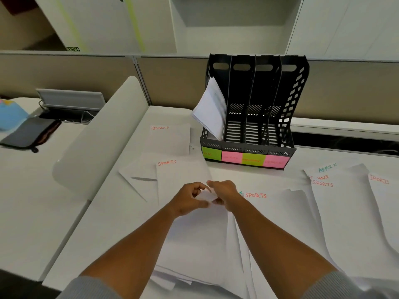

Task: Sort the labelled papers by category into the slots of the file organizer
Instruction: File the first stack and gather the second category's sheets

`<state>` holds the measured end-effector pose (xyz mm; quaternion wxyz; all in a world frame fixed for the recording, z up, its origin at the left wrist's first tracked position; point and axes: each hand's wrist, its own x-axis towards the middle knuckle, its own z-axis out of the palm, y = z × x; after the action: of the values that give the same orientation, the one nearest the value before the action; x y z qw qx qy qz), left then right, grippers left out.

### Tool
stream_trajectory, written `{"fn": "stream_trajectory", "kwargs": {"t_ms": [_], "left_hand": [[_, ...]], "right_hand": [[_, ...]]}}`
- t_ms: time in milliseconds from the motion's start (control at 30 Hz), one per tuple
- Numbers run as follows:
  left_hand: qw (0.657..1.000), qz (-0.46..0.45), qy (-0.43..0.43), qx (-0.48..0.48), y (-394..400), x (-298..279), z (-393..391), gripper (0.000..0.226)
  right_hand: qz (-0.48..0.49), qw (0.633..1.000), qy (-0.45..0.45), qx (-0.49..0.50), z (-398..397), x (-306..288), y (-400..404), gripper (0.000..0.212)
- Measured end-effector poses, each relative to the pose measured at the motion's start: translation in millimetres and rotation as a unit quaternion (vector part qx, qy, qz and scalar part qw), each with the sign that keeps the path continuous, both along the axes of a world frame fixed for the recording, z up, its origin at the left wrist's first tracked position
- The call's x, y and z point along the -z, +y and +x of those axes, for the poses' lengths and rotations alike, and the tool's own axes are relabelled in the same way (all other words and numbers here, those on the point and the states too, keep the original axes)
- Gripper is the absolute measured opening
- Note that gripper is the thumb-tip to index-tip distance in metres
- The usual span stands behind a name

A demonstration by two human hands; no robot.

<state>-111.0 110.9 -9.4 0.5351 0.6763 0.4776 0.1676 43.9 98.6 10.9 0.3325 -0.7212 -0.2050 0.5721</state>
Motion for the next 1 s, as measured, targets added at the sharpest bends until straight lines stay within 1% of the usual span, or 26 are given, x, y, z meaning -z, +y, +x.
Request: {"fn": "stream_trajectory", "kwargs": {"t_ms": [33,100,133,200,233,267,300,367,400,433,500,567,633,733,833,900,1000], "left_hand": [[0.999,-0.027,-0.014,0.014,-3.7,-1.0,-0.9,0.041],[0.997,-0.062,-0.03,0.021,-12.2,-5.1,-0.4,0.04],[0.997,-0.067,-0.033,0.013,-15.7,-7.7,1.6,0.044],[0.996,-0.072,-0.035,-0.03,-21.2,-12.7,6.1,0.06],[0.995,-0.072,-0.031,-0.064,-23.1,-14.1,7.2,0.067],[0.993,-0.061,-0.02,-0.099,-24.6,-14.4,6.6,0.069],[0.991,-0.035,0.002,-0.131,-26.2,-12.8,5.0,0.063],[0.979,0.036,0.075,-0.184,-25.9,-5.5,-3.6,0.036],[0.972,0.06,0.11,-0.2,-26.6,-2.2,-7.8,0.026],[0.964,0.07,0.14,-0.213,-27.9,-0.1,-11.6,0.024],[0.946,0.066,0.198,-0.249,-31.7,4.2,-16.3,0.035],[0.917,0.046,0.265,-0.294,-36.7,5.9,-18.1,0.047],[0.898,0.012,0.293,-0.328,-42.0,7.3,-18.5,0.055],[0.89,-0.03,0.285,-0.355,-45.9,10.2,-19.6,0.063],[0.891,-0.04,0.279,-0.356,-47.4,12.3,-22.0,0.062],[0.893,-0.037,0.281,-0.35,-48.0,13.0,-23.8,0.058],[0.891,-0.025,0.271,-0.364,-48.2,10.8,-24.7,0.051]], "right_hand": [[-0.006,1.0,-0.016,0.003,2.7,1.8,-4.1,0.02],[-0.02,0.996,-0.072,-0.042,6.4,5.2,-13.1,0.016],[-0.021,0.994,-0.095,-0.06,7.5,6.5,-16.9,0.013],[-0.005,0.991,-0.111,-0.073,9.7,11.0,-24.3,0.009],[0.007,0.991,-0.116,-0.073,11.1,12.7,-28.6,0.015],[0.017,0.989,-0.129,-0.073,12.5,12.5,-33.3,0.019],[0.023,0.986,-0.147,-0.078,15.2,11.7,-39.3,0.021],[0.025,0.978,-0.184,-0.092,19.9,11.2,-46.9,0.022],[0.02,0.976,-0.196,-0.092,22.9,10.5,-51.0,0.024],[0.012,0.975,-0.203,-0.091,25.6,10.1,-54.9,0.027],[-0.007,0.973,-0.206,-0.101,30.0,11.2,-62.7,0.027],[-0.03,0.972,-0.199,-0.119,31.6,13.0,-70.0,0.025],[-0.04,0.971,-0.194,-0.135,32.6,16.3,-76.1,0.027],[-0.028,0.97,-0.193,-0.142,32.4,22.3,-80.6,0.038],[-0.016,0.973,-0.19,-0.132,31.4,24.9,-82.6,0.05],[-0.011,0.975,-0.181,-0.128,31.4,27.8,-82.9,0.05],[-0.004,0.978,-0.163,-0.132,31.6,31.0,-82.4,0.045]]}}
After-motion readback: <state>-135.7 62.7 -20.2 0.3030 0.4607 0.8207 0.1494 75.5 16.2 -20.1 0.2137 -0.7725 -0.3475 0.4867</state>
